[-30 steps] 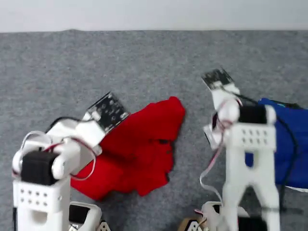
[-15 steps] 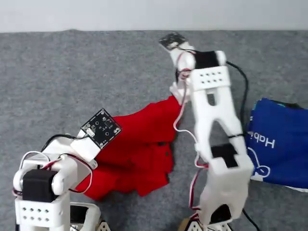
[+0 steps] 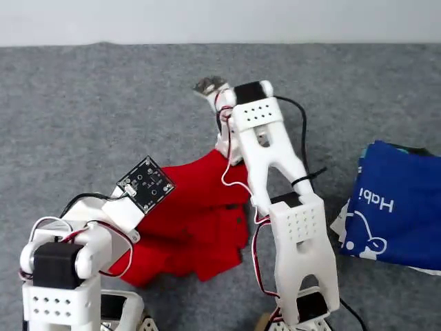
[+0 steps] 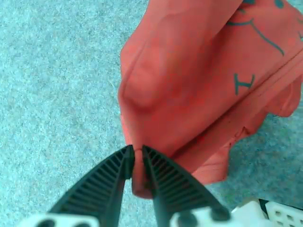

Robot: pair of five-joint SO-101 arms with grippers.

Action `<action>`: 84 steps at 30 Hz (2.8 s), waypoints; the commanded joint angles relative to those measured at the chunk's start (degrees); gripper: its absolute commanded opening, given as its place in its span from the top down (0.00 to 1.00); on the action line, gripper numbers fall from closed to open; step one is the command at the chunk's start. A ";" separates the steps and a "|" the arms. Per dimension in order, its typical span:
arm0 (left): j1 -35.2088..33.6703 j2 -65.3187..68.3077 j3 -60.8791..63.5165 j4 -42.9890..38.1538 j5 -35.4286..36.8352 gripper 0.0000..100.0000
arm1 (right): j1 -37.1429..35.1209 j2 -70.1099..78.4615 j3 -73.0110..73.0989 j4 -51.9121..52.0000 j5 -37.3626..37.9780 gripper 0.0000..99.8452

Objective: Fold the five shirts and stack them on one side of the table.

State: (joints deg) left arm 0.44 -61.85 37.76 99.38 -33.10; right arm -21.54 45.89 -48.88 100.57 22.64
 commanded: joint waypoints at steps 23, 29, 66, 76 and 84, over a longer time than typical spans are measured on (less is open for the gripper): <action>-0.35 -0.53 -0.48 0.18 -0.70 1.00 | -4.09 -16.40 13.54 -3.47 0.79 0.87; -0.35 -0.53 -0.48 0.44 -0.70 1.00 | -9.01 -10.68 9.41 -6.46 -3.69 0.82; -0.62 -0.53 -0.13 0.53 -0.62 1.00 | 4.26 0.57 -24.00 2.15 0.00 0.99; -0.97 -0.53 -1.45 -9.76 7.30 1.00 | 8.92 0.57 -37.45 2.24 -0.09 0.99; -9.05 0.70 -2.51 -28.66 9.49 1.00 | 11.74 0.57 -45.71 1.71 -0.35 0.99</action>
State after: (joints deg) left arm -6.59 -61.76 37.14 78.73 -24.22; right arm -11.34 50.64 -89.23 100.57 22.20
